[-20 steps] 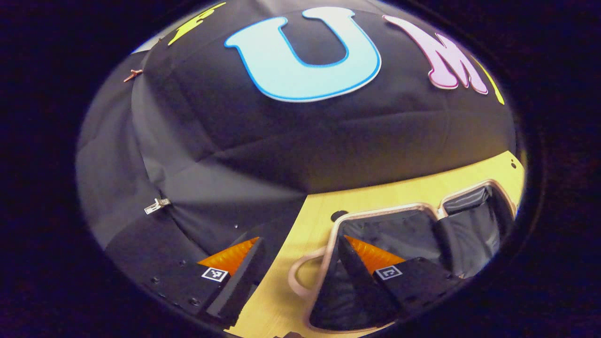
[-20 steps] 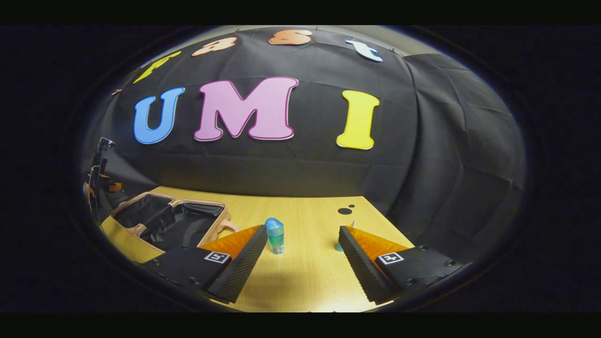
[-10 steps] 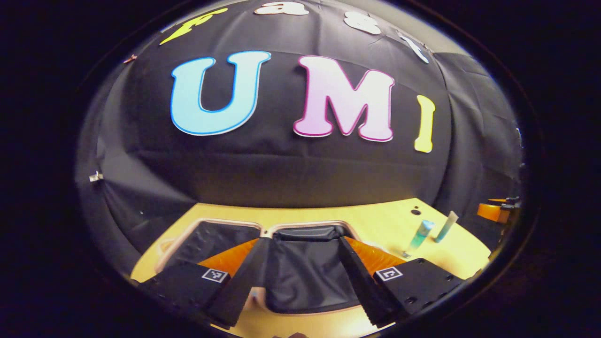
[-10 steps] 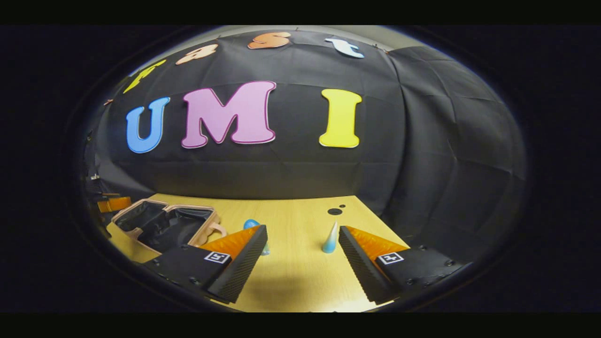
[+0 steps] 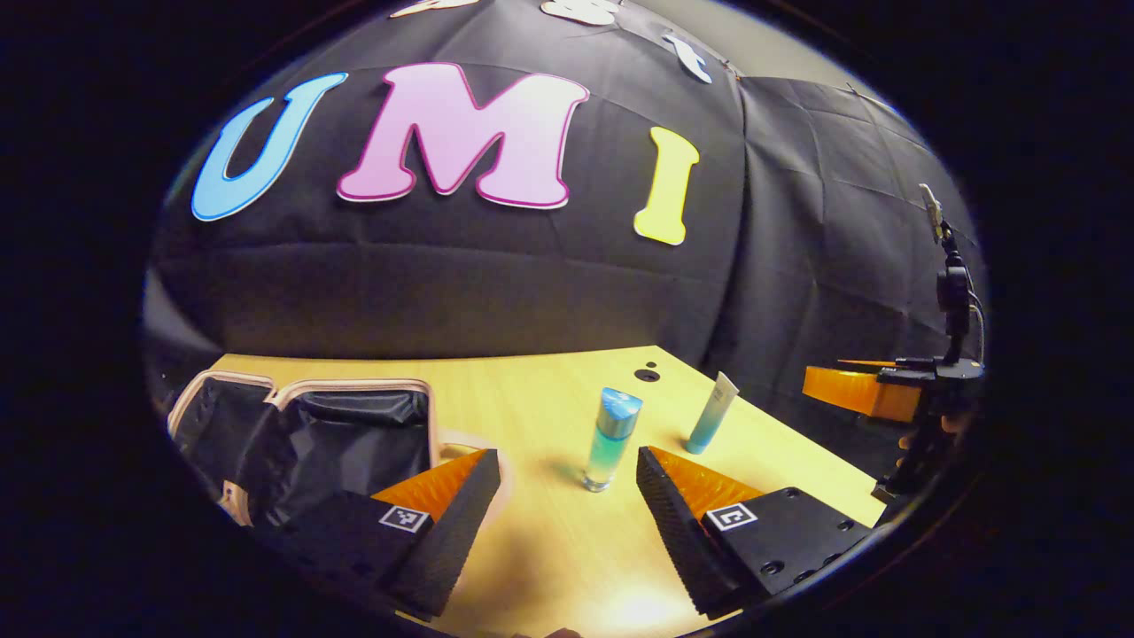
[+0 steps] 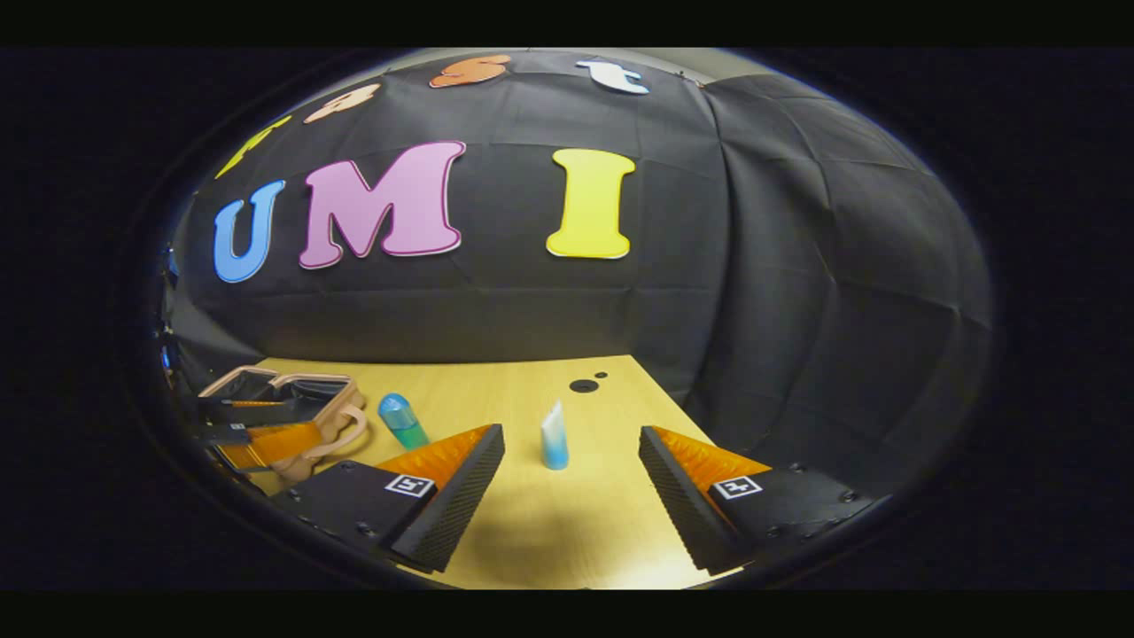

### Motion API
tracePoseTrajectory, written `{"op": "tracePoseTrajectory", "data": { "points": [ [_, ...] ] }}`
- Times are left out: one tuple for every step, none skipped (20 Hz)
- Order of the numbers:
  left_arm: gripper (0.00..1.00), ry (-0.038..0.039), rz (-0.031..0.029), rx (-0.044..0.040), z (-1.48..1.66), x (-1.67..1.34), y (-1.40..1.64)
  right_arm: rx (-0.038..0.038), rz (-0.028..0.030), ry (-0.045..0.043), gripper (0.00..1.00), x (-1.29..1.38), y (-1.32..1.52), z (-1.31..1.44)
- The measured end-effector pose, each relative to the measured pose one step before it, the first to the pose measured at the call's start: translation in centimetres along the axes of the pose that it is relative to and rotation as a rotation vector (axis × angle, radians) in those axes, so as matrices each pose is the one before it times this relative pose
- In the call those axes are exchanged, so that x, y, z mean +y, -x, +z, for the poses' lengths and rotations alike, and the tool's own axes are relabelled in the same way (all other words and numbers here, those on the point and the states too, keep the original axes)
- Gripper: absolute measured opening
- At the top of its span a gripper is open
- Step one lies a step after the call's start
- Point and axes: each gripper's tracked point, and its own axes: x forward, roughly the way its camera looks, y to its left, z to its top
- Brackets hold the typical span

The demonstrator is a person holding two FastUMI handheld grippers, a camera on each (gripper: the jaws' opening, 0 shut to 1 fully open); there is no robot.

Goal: First open the suitcase, pack the skin care products into it, and then close the suitcase.

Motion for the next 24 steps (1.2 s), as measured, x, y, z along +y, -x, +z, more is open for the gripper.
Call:
{"op": "tracePoseTrajectory", "data": {
  "points": [
    [0.98, -0.01201, -0.00328, 0.01822, -0.835, -0.755, -1.413, 0.00500, -0.00484, 0.00040, 0.97, -0.542, -0.199, -0.467],
    [0.98, -0.00493, -0.00720, 0.01908, -0.748, -0.791, -1.298, 0.00543, -0.00417, 0.00097, 0.97, -0.441, -0.212, -0.535],
    [0.98, -0.00260, -0.00157, 0.00799, -0.546, -0.700, -1.307, 0.00845, -0.00079, -0.00117, 0.97, -0.360, -0.292, -0.628],
    [0.98, -0.00086, 0.00023, 0.00431, -0.305, -0.544, -1.299, 0.00972, 0.00042, -0.00410, 0.97, -0.135, -0.459, -0.600],
    [0.98, -0.00323, 0.01319, -0.00005, -0.100, -0.026, -1.215, 0.00943, 0.00389, -0.00025, 0.97, 0.098, -0.516, -0.567],
    [0.98, -0.00406, 0.01650, -0.00205, -0.071, 0.192, -1.353, 0.00700, -0.00090, 0.00595, 0.98, 0.043, -0.580, -0.347],
    [0.98, -0.00230, 0.01484, 0.00254, -0.733, 0.290, -1.073, -0.00038, 0.00043, 0.00551, 0.97, 0.068, -0.617, -0.155],
    [0.98, 0.00355, 0.00937, -0.00176, -0.259, 0.181, -0.947, -0.01183, 0.00349, 0.00346, 0.98, 0.294, -0.670, 0.058],
    [0.98, 0.00647, -0.00511, 0.00494, -0.189, -0.083, -1.055, -0.01007, 0.01083, 0.00164, 0.97, 0.399, -0.630, 0.025],
    [0.98, 0.00359, 0.00592, 0.00630, -0.387, -0.065, -1.145, -0.00287, 0.00635, 0.00332, 0.98, 0.473, -0.973, -0.314],
    [0.98, -0.00179, 0.00575, 0.00149, -0.217, 0.175, -0.916, 0.00443, 0.00935, -0.00119, 0.97, 0.363, -0.952, -0.529],
    [0.97, -0.00417, 0.00994, 0.00176, 0.005, 0.117, -0.595, 0.00936, 0.00887, -0.00552, 0.98, 0.445, -0.893, -0.593],
    [0.97, -0.00050, 0.00569, 0.01120, -0.107, -0.034, -0.372, 0.01609, 0.00338, -0.00811, 0.98, 0.255, -0.918, -0.568],
    [0.95, 0.00232, 0.00890, 0.00404, -0.011, 0.014, -0.191, 0.01224, -0.00116, -0.01811, 0.98, 0.151, -0.894, -0.406],
    [0.94, 0.00253, -0.00181, -0.00558, 0.164, -0.123, -0.401, 0.00327, -0.00088, -0.02997, 0.97, 0.180, -0.880, -0.074],
    [0.89, 0.00539, -0.00919, -0.00782, 0.122, -0.310, -0.409, 0.00252, -0.00473, -0.02379, 0.97, 0.165, -0.839, -0.089],
    [0.83, 0.00392, 0.00889, 0.00426, -0.156, 0.095, -0.285, 0.00452, -0.01026, -0.01425, 0.97, -0.117, -0.684, -0.242],
    [0.72, 0.00014, 0.00047, 0.00512, -0.134, 0.062, -0.216, 0.00671, -0.00948, -0.00864, 0.97, -0.076, -0.633, -0.381],
    [0.69, -0.00674, 0.01159, 0.00106, 0.226, 0.226, -0.255, 0.00894, -0.00363, -0.00589, 0.97, -0.034, -0.589, -0.419],
    [0.59, -0.00045, 0.00210, 0.00430, 0.087, 0.112, 0.051, 0.00831, -0.00180, -0.00248, 0.97, 0.059, -0.492, -0.370],
    [0.53, 0.00765, -0.00232, -0.00305, -0.158, 0.026, -0.282, 0.00703, -0.00035, 0.00087, 0.98, 0.010, -0.526, -0.366],
    [0.49, 0.01361, -0.00048, 0.00127, -0.015, 0.111, 0.171, 0.00391, -0.00003, 0.00490, 0.98, 0.117, -0.484, -0.354],
    [0.49, 0.01166, 0.00111, -0.00023, -0.043, 0.162, 0.221, 0.00220, -0.00175, 0.00807, 0.98, 0.089, -0.543, -0.352],
    [0.48, 0.01160, 0.00139, -0.00033, -0.035, 0.156, 0.247, 0.00284, -0.00295, 0.00834, 0.98, 0.069, -0.527, -0.256]
  ]
}}
